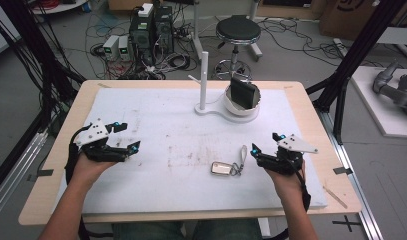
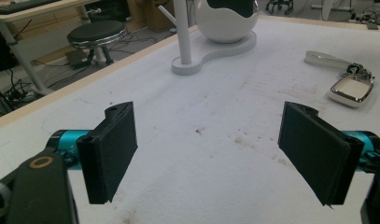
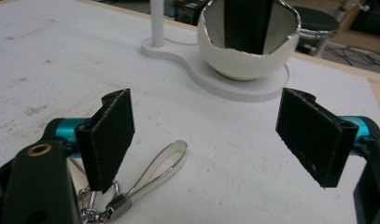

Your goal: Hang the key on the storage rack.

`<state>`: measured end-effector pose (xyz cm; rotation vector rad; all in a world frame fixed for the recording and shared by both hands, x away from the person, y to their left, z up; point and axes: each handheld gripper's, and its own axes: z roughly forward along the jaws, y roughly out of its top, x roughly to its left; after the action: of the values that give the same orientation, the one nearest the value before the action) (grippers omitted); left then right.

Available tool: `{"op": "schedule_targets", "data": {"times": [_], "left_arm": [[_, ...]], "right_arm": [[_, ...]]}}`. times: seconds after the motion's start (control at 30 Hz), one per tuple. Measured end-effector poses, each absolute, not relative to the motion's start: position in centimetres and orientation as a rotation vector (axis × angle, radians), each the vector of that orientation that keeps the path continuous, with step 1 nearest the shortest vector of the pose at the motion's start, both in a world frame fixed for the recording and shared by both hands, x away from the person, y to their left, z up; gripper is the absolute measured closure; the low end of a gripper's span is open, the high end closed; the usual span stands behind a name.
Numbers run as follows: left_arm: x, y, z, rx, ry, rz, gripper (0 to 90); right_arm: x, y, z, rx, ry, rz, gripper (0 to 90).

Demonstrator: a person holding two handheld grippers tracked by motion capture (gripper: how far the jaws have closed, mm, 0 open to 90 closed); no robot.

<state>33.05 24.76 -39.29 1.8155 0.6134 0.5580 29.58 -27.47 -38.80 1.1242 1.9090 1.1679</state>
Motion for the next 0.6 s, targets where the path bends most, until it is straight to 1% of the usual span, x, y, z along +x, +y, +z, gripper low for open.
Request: {"op": "schedule_targets", "data": {"times": [0.27,0.53,0.57,0.6], "left_arm": [[33.0,24.4,-39.3,1.829,0.605,0.565,19.5],[33.0,24.4,-39.4,1.835,0.608,0.567,19.5],[32.9,24.4,-39.4,1.836,0.61,0.568,19.5],[32.9,24.3,-39.4,1.839,0.608,0.568,19.5]], "right_arm": [[28.1,-25.6,-40.2,1.255,1.861,1.074,19.9],[28.6,-23.4,-43.2,1.32,1.957,0.968,20.4],[28.8,-23.2,-43.5,1.324,1.971,0.95,22.8],[29.0,-23.0,-43.8,1.328,1.986,0.939,28.7]]}}
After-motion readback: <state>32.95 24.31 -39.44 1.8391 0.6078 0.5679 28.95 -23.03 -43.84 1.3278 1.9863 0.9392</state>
